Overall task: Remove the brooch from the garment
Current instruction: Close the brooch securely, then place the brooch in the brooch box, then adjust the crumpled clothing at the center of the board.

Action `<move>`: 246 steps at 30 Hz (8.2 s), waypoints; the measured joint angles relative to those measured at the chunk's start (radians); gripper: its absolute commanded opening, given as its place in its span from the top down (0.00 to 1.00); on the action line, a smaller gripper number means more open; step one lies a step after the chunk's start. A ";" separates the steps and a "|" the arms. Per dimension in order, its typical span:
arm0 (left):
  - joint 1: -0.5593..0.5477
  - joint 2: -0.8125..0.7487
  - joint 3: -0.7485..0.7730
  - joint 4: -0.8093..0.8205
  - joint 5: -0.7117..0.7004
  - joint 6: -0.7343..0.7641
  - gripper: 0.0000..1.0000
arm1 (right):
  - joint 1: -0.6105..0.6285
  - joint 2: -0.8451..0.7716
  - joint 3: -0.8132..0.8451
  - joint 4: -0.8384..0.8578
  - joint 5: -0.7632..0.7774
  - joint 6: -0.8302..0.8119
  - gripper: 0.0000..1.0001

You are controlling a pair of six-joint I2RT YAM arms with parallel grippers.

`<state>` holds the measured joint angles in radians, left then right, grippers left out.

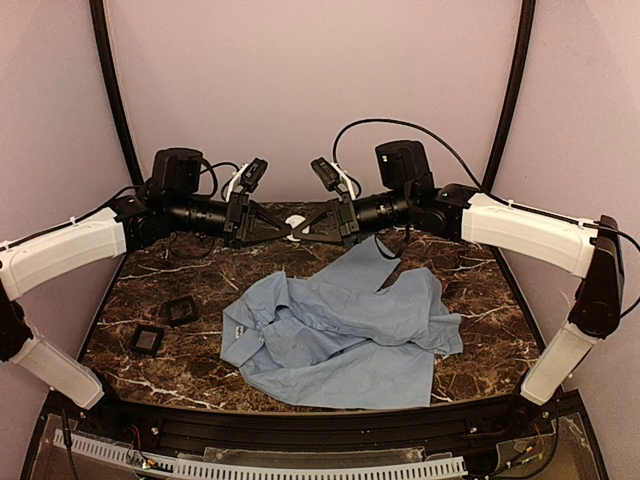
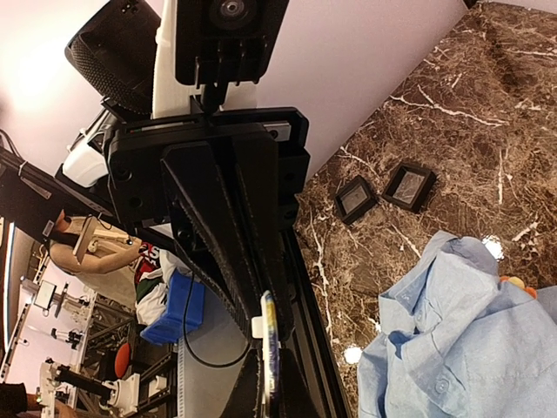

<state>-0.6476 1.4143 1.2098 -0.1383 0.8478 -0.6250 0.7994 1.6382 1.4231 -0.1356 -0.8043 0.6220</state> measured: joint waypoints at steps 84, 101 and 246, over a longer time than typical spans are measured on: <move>0.011 -0.330 -0.168 -0.340 -0.623 0.101 0.99 | -0.105 -0.152 -0.159 0.066 0.331 -0.031 0.47; 0.154 -0.166 -0.200 -0.646 -0.931 0.020 0.99 | -0.105 -0.214 -0.182 -0.080 0.515 -0.069 0.47; -0.019 0.248 0.068 -0.336 -0.565 0.219 0.22 | 0.154 0.094 -0.163 -0.265 0.626 -0.401 0.72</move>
<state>-0.6670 1.6623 1.2774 -0.4744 0.2825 -0.4061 0.9535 1.7325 1.2606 -0.4007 -0.1787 0.2207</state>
